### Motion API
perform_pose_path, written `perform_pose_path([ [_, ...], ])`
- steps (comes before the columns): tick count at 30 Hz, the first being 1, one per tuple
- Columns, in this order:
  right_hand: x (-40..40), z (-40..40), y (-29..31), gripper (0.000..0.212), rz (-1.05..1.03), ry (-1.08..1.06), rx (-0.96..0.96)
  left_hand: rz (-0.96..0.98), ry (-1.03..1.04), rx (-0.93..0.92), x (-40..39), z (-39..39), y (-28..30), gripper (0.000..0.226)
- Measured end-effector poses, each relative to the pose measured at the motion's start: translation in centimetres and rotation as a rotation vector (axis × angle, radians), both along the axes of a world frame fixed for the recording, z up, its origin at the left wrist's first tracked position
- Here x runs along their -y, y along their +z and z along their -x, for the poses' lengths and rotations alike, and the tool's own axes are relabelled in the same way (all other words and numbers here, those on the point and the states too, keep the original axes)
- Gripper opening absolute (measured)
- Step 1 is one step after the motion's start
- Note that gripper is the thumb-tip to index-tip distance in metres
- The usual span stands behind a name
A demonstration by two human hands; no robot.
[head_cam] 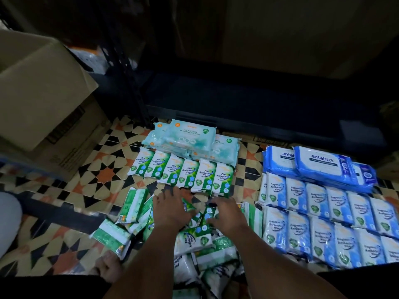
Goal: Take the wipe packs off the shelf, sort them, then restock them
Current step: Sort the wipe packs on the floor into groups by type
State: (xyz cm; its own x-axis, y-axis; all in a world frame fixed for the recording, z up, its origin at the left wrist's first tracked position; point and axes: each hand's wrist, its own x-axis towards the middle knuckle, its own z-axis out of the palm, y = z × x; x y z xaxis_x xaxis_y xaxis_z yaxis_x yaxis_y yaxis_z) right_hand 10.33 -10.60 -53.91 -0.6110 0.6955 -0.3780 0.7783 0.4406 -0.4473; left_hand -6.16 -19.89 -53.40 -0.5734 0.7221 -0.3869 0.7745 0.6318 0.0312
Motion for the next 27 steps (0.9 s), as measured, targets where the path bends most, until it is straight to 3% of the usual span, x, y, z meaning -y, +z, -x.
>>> perform_pose_path([
  [2,0.0,0.0,-0.1,0.065,-0.003,0.024,0.058,0.126,0.019,0.027,0.0,-0.7,0.3,0.122],
  [4,0.0,0.0,-0.3,0.07,-0.018,0.073,0.106,0.163,0.015,0.015,-0.1,-1.1,0.3,0.132],
  [13,-0.6,1.1,-1.1,0.07,-0.049,0.098,0.169,0.125,0.027,0.036,-0.5,-0.8,-0.1,0.129],
  [17,-0.8,1.2,-0.9,0.064,0.007,0.078,0.196,0.017,-0.015,0.017,0.1,-0.9,-0.1,0.127],
  [24,-3.0,0.4,1.2,0.052,0.292,-0.179,-0.253,-0.376,0.065,0.054,0.4,-0.5,2.3,0.129],
  [27,-3.9,-0.3,3.0,0.047,0.347,-0.306,-0.4,-0.515,0.135,0.177,0.1,-0.2,4.1,0.123],
])
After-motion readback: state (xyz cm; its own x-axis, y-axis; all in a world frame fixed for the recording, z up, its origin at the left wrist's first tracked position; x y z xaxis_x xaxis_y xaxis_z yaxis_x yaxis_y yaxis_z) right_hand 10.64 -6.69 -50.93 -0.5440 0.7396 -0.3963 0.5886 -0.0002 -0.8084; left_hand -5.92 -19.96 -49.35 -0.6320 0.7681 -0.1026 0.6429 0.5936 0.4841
